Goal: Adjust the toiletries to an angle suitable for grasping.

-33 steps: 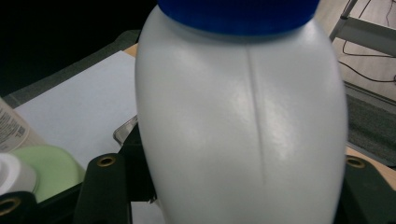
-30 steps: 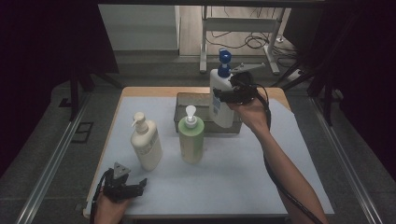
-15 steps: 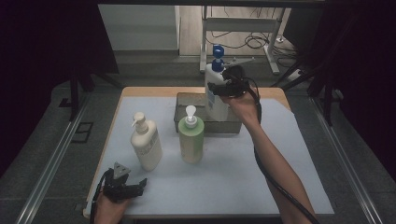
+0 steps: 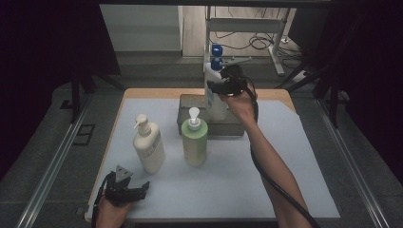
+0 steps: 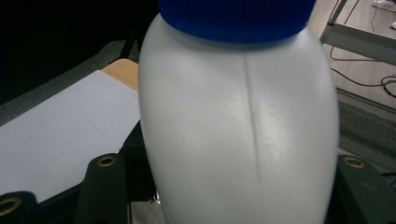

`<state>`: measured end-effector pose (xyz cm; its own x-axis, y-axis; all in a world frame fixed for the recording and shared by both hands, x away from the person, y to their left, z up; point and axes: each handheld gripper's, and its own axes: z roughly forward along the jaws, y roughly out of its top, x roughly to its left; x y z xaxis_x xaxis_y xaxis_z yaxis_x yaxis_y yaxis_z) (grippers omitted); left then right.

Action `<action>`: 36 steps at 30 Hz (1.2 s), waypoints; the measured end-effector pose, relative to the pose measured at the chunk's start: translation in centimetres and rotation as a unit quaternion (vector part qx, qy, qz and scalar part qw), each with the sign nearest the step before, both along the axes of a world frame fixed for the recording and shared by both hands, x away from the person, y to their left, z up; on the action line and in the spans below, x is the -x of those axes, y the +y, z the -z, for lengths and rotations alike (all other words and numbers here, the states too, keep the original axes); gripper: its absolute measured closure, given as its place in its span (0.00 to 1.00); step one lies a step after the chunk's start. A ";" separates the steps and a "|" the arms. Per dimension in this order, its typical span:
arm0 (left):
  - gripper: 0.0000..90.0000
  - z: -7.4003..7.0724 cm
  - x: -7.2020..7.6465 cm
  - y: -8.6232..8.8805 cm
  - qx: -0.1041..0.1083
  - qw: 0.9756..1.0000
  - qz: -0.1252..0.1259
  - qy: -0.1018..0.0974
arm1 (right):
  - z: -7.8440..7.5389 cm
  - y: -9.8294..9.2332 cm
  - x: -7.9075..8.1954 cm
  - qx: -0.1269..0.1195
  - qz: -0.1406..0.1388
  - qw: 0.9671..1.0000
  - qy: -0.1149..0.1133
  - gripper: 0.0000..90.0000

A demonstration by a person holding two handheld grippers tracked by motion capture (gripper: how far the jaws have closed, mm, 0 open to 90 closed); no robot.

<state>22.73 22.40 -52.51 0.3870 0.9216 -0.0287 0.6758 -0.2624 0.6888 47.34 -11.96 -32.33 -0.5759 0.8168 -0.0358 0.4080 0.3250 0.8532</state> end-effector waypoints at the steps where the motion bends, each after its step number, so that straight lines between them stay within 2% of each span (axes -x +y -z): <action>1: 0.12 0.0 0.0 0.0 0.001 1.000 0.000 0.000 | 0.1 0.1 -0.1 0.002 0.001 1.000 -0.001 0.45; 13: 0.12 0.0 0.0 0.0 -0.001 1.000 0.001 0.001 | 2.2 1.2 -0.4 0.016 -0.009 1.000 0.006 0.45; 19: 0.12 0.0 0.0 0.0 -0.001 1.000 0.001 0.001 | 3.2 1.4 -0.3 0.013 -0.011 1.000 0.015 0.45; 36: 0.12 0.0 0.0 0.0 -0.001 1.000 0.001 0.001 | 4.7 1.4 0.6 0.023 -0.018 0.999 0.033 0.45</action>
<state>22.71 22.40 -52.50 0.3888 0.9209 -0.0269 0.6761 -0.2654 0.6873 46.79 -10.56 -37.02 -0.6077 0.7935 -0.0336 0.4493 0.3784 0.8093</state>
